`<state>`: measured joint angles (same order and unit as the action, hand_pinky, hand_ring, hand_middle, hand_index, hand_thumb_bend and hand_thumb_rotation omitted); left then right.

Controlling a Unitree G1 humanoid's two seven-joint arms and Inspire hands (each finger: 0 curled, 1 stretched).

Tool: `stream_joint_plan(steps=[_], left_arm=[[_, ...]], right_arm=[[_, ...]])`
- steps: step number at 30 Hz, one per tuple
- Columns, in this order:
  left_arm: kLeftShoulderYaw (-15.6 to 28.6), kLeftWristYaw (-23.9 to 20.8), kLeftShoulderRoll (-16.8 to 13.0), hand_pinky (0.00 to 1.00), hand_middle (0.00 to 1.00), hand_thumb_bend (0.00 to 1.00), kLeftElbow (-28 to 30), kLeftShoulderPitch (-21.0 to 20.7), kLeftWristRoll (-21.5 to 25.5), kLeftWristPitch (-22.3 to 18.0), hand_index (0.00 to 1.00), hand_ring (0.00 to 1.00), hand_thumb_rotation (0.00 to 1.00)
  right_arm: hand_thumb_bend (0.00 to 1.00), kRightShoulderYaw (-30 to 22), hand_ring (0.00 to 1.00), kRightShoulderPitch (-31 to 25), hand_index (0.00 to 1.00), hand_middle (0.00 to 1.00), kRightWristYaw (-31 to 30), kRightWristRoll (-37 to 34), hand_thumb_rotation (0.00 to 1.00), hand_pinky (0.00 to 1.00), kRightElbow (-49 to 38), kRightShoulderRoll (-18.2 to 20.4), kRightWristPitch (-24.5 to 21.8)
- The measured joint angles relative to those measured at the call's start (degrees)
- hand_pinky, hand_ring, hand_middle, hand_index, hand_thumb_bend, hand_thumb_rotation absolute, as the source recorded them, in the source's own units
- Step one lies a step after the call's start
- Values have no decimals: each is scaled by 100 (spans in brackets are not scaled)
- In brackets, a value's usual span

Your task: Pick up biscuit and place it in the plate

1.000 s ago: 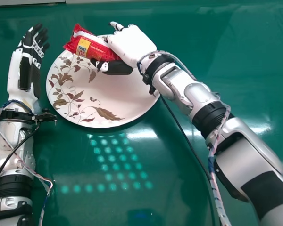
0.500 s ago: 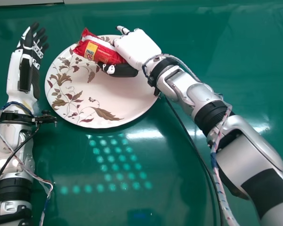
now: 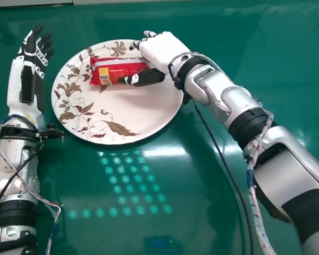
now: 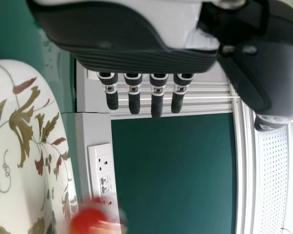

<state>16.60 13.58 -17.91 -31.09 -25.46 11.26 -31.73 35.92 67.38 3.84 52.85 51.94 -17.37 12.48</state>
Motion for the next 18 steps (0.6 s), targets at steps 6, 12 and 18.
stream_joint_plan(steps=[6, 12, 18], left_arm=[[-5, -70, 9, 100, 97, 82, -4, -8, -17, 83, 100, 100, 69], [-23, 11, 7, 100, 100, 79, -5, -9, -15, 83, 100, 100, 69], [-28, 52, 14, 100, 99, 79, -41, -23, -17, 46, 100, 100, 70]], right_arm=[[100, 34, 87, -46, 91, 89, -3, 63, 100, 78, -146, -133, 2], [100, 61, 88, -73, 90, 90, -29, 108, 100, 78, -215, -192, -33], [93, -782, 89, -476, 89, 90, -818, -1186, 78, 79, -814, -237, -47]])
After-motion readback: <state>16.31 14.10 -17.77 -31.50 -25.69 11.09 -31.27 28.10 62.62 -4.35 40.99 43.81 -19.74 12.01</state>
